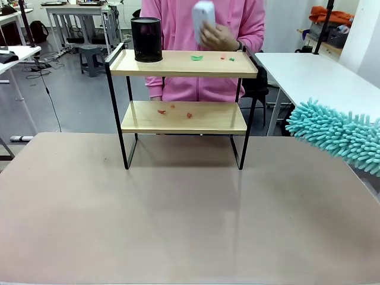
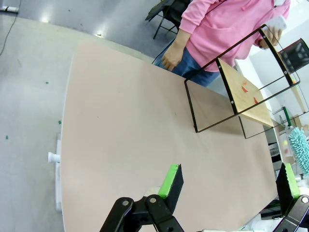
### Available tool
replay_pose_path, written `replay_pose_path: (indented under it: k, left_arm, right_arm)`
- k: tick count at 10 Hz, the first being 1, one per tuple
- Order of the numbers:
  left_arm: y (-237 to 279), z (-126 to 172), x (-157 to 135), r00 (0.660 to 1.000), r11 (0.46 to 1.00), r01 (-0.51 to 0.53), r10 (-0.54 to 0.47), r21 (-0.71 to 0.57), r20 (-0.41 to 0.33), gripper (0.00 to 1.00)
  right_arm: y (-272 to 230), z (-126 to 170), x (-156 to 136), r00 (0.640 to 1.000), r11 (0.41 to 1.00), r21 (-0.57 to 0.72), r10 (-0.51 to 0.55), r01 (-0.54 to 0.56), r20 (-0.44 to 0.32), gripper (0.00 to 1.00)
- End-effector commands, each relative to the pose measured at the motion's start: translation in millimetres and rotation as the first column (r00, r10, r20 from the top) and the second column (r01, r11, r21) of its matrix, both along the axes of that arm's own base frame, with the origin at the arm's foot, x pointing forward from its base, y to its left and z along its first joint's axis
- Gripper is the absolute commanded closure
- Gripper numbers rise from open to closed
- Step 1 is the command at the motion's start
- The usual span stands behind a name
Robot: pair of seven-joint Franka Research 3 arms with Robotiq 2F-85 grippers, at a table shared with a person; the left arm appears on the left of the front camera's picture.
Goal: Clean the shelf.
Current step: Clean the specific tier of the Shelf with the Duster once objects are removed.
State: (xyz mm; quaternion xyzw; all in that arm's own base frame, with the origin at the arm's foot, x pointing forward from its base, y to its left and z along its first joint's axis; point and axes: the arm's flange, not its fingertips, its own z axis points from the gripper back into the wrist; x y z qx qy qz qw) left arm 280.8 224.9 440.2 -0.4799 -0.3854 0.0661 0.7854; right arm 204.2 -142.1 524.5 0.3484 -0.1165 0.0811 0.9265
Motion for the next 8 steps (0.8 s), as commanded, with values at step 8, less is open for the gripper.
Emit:
replay_pose_path:
  k: [8]
  left_arm:
    - [-1, 0, 1, 0.999, 1.0, 0.002, -0.002, 0.0, 0.032, 0.0]
  right_arm:
    - [197, -11, 10, 0.951, 0.943, -0.259, 0.258, -0.21, 0.17, 0.87]
